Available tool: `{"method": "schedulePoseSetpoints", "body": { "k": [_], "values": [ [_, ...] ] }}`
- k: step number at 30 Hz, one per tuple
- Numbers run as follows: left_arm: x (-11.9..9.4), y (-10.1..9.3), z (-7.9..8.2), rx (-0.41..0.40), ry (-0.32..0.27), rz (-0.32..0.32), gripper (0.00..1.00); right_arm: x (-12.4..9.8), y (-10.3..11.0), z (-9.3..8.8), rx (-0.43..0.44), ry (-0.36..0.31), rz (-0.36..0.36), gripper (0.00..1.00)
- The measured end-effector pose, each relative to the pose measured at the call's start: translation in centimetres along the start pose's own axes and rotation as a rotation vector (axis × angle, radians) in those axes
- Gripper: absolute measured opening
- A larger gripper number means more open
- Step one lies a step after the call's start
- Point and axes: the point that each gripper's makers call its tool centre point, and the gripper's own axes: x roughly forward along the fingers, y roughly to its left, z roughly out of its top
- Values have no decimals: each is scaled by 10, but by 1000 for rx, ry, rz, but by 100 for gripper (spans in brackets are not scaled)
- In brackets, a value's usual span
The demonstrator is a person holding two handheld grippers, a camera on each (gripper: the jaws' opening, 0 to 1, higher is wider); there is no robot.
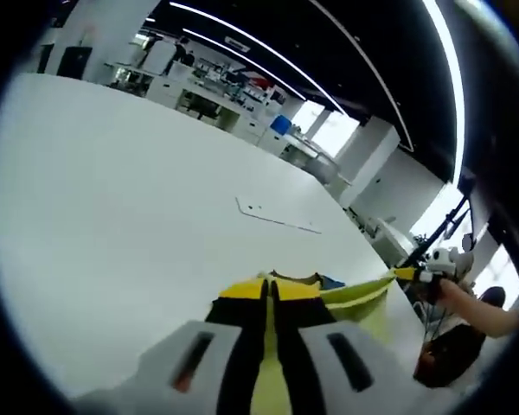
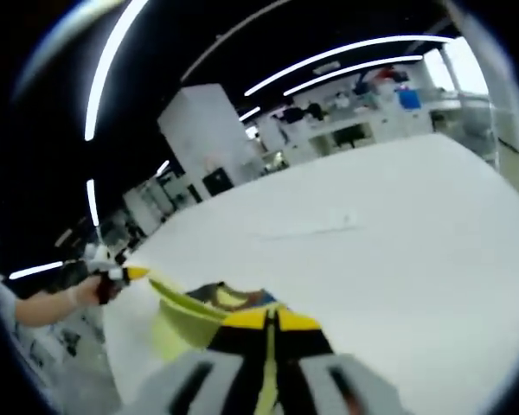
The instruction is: Fold the garment on the visible template until the final outline fits inside the template.
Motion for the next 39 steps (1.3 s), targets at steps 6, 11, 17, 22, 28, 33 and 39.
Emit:
{"method": "schedulePoseSetpoints", "body": {
  "k": [6,11,17,22,28,33,39],
  "values": [
    [19,14,-20,-26,33,44,0,16,-14,-22,3,60,-43,0],
    [25,29,-36,-27,67,71,0,24,-23,-36,37,82,-57,0],
    [29,39,-53,12,119,102,0,28,-28,-52,61,119,-74,0],
    [31,42,-56,30,137,110,0,30,-35,-62,66,140,-80,0],
    [29,38,-56,44,137,100,0,27,-30,-64,60,146,-77,0],
    [24,28,-57,69,138,74,0,28,-29,-62,37,143,-60,0],
    [24,21,-55,103,132,30,0,26,-30,-61,-19,149,-47,1]
  ]
}}
